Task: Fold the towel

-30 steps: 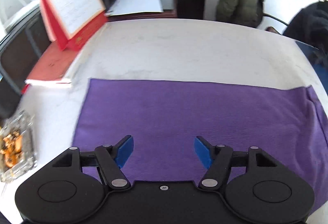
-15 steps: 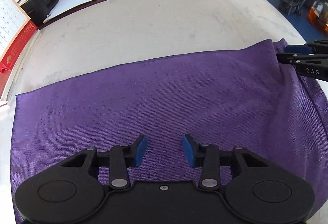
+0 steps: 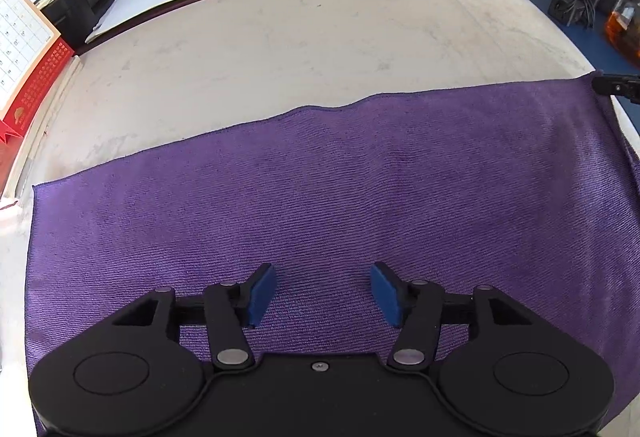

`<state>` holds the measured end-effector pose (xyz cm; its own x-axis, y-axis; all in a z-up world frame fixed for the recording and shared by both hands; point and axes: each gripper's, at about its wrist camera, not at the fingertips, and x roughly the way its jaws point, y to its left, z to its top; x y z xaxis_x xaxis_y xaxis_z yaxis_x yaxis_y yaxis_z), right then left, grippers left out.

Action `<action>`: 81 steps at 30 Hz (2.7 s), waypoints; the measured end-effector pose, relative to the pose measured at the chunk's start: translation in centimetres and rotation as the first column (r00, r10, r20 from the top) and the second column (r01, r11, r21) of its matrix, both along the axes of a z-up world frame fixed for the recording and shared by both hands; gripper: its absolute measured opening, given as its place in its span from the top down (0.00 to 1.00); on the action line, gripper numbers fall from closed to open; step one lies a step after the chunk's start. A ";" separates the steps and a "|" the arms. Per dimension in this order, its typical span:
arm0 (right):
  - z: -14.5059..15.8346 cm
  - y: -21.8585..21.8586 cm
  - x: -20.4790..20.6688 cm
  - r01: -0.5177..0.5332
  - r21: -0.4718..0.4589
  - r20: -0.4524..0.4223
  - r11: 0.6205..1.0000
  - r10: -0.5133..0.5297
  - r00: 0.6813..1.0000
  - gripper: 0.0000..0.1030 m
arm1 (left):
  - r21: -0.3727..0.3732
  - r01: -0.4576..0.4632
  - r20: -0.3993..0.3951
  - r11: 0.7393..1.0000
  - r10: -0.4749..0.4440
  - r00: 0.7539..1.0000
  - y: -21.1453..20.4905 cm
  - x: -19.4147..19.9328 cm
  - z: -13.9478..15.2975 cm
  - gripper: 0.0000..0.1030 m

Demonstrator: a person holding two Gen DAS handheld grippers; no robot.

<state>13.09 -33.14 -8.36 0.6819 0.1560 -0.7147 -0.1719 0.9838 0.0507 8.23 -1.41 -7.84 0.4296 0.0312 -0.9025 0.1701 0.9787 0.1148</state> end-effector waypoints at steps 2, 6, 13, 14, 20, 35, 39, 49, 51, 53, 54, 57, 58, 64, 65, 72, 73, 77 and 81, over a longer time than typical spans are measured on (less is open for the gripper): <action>0.0 -1.7 0.1 0.045 0.027 0.007 0.999 -0.045 0.999 0.87 | 0.005 0.004 -0.002 1.000 -0.004 1.000 -0.1 0.0 0.0 0.49; 0.1 -4.2 -0.1 0.131 -0.001 0.031 0.991 -0.131 0.991 0.85 | 0.011 0.009 -0.006 1.000 -0.009 1.000 -0.3 0.1 0.1 0.48; 2.2 -7.4 -4.3 0.200 -0.014 0.065 0.980 -0.199 0.978 0.83 | 0.008 0.034 0.003 0.999 -0.034 0.999 0.0 0.0 0.0 0.48; 2.7 -6.9 -5.8 0.168 0.000 0.064 0.986 -0.168 0.984 0.83 | 0.003 0.039 0.006 0.999 -0.039 0.999 0.1 0.0 0.0 0.48; 3.3 1.0 -13.1 -0.097 0.036 -0.026 0.995 0.098 0.995 0.82 | -0.023 0.046 0.025 0.999 -0.046 0.999 0.7 -0.1 -0.2 0.47; 0.1 0.6 -20.0 0.020 0.010 -0.186 1.000 -0.018 0.982 0.82 | -0.018 0.080 0.033 0.997 -0.079 0.996 0.8 0.0 -0.4 0.47; 0.2 -2.7 -22.0 0.147 -0.051 -0.200 0.988 -0.154 0.968 0.82 | -0.022 0.077 0.033 0.997 -0.077 0.997 0.9 0.1 -0.4 0.45; 4.2 -1.6 -19.3 0.084 0.050 -0.075 0.995 -0.080 0.994 0.75 | -0.121 0.179 0.072 0.976 -0.171 0.983 -0.4 -2.7 3.2 0.57; 4.3 -0.4 -16.9 0.033 0.053 -0.057 0.998 -0.030 0.998 0.75 | -0.171 0.229 0.065 0.958 -0.221 0.973 -1.9 -3.9 3.3 0.57; 4.1 1.0 -14.3 -0.039 0.048 -0.032 0.998 0.040 0.999 0.75 | -0.212 0.261 0.048 0.942 -0.257 0.965 -3.3 -4.7 2.9 0.57; 3.9 1.6 -13.2 -0.070 0.046 -0.024 0.997 0.071 0.997 0.75 | -0.218 0.281 0.037 0.935 -0.280 0.959 -4.2 -5.1 2.5 0.57; 2.5 3.1 -8.7 -0.133 0.026 -0.017 0.991 0.134 0.991 0.75 | -0.209 0.321 0.008 0.924 -0.327 0.945 -6.0 -6.2 1.1 0.57; 2.2 3.2 -7.8 -0.138 0.025 -0.017 0.990 0.138 0.990 0.75 | -0.203 0.328 -0.008 0.922 -0.337 0.942 -6.3 -6.5 0.7 0.57; -0.2 2.8 -2.9 -0.118 -0.025 -0.039 0.993 0.117 0.992 0.75 | -0.144 0.333 -0.038 0.932 -0.341 0.939 -6.7 -7.5 -0.4 0.55; -0.7 2.5 -2.4 -0.111 -0.030 -0.047 0.993 0.109 0.993 0.75 | -0.139 0.332 -0.039 0.933 -0.341 0.939 -6.7 -7.7 -0.4 0.55; -1.4 1.4 -0.8 -0.093 -0.046 -0.033 0.995 0.092 0.995 0.74 | -0.125 0.330 -0.044 0.936 -0.338 0.940 -6.6 -8.0 -0.5 0.53; -1.5 1.1 -0.7 -0.076 -0.045 -0.034 0.996 0.075 0.997 0.74 | -0.129 0.326 -0.045 0.937 -0.334 0.942 -6.5 -8.0 -0.5 0.53; -1.4 0.5 -0.5 -0.038 -0.041 -0.042 0.998 0.037 0.998 0.74 | -0.152 0.284 -0.041 0.947 -0.293 0.955 -5.7 -7.4 0.0 0.53; 0.1 0.7 -1.9 -0.067 -0.005 -0.009 0.998 0.067 0.998 0.74 | -0.118 0.185 0.041 0.976 -0.182 0.982 -1.6 -5.1 1.7 0.53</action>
<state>11.21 -32.44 -8.26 0.6637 0.1973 -0.7215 -0.2374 0.9703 0.0469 3.16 -3.05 -6.09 0.4448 -0.1588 -0.8814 0.3465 0.9380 0.0058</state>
